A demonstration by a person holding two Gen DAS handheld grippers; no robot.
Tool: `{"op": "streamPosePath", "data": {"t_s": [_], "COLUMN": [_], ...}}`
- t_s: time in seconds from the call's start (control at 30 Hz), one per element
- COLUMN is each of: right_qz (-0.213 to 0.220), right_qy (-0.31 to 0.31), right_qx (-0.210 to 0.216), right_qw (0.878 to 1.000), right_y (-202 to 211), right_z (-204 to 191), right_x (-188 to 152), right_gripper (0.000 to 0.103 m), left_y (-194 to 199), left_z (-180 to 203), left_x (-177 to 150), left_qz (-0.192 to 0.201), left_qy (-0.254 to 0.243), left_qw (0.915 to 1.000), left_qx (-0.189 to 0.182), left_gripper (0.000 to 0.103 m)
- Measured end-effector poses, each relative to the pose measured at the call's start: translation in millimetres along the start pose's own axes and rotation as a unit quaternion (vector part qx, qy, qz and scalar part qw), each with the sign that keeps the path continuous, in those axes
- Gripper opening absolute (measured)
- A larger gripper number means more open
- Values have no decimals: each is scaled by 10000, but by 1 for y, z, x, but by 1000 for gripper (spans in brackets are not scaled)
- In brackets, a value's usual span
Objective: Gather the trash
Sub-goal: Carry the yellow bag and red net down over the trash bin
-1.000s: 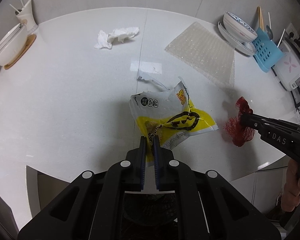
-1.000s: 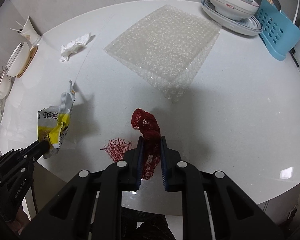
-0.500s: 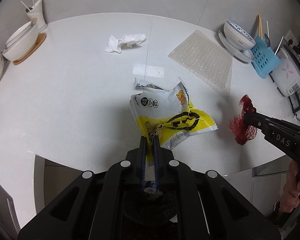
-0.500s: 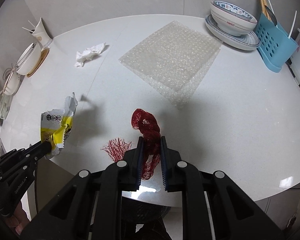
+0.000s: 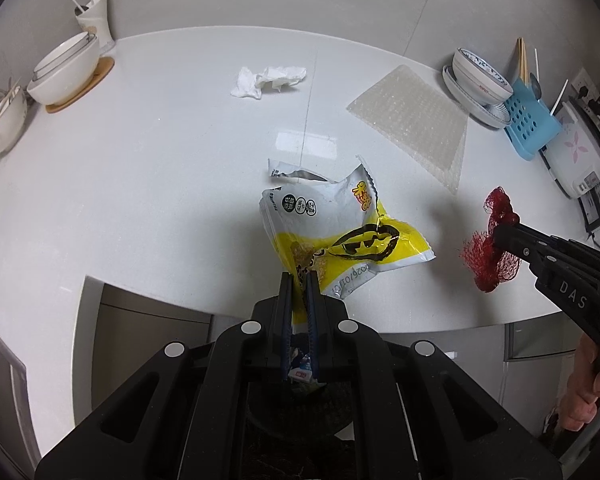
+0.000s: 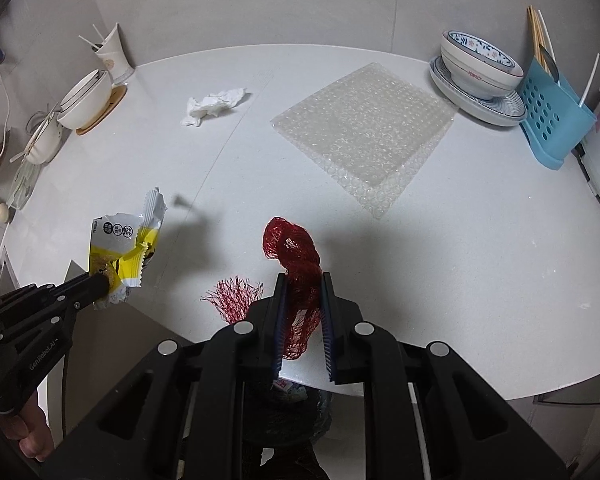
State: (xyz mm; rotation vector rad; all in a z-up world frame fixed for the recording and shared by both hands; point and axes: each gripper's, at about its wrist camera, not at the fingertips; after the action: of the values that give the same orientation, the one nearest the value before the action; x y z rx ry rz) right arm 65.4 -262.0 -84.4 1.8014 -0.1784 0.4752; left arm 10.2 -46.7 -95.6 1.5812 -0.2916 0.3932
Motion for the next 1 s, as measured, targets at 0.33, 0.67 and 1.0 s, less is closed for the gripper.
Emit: {"op": "streamPosePath", "data": {"t_s": [0.33, 0.67, 1.0], "right_qz": [39, -15, -111], "right_qy": [114, 255, 438], "right_qx": [135, 247, 321], "right_qw": [9998, 9994, 9985], "right_y": [9, 12, 14], "right_z": [-7, -18, -27], "right_x": [-17, -42, -64], "right_gripper": [15, 15, 15], "left_y": [14, 26, 26], "left_z": [-4, -10, -8], "left_x": [-27, -59, -91], "left_qz": [46, 64, -27], "left_qy": [133, 276, 372], "left_qw": [9999, 9995, 9992], "left_qx": [51, 150, 127], "left_gripper": [6, 6, 6]}}
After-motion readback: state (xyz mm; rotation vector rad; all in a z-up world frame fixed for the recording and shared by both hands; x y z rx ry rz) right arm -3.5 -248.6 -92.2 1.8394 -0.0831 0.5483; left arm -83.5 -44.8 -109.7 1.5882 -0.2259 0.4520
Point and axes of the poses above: each gripper's, at about its wrist camera, not at the fingertips, and y roughly against the way its jaws point, z to its right, x to its top, and after that the axes turned 8 degrees about x, right-handed
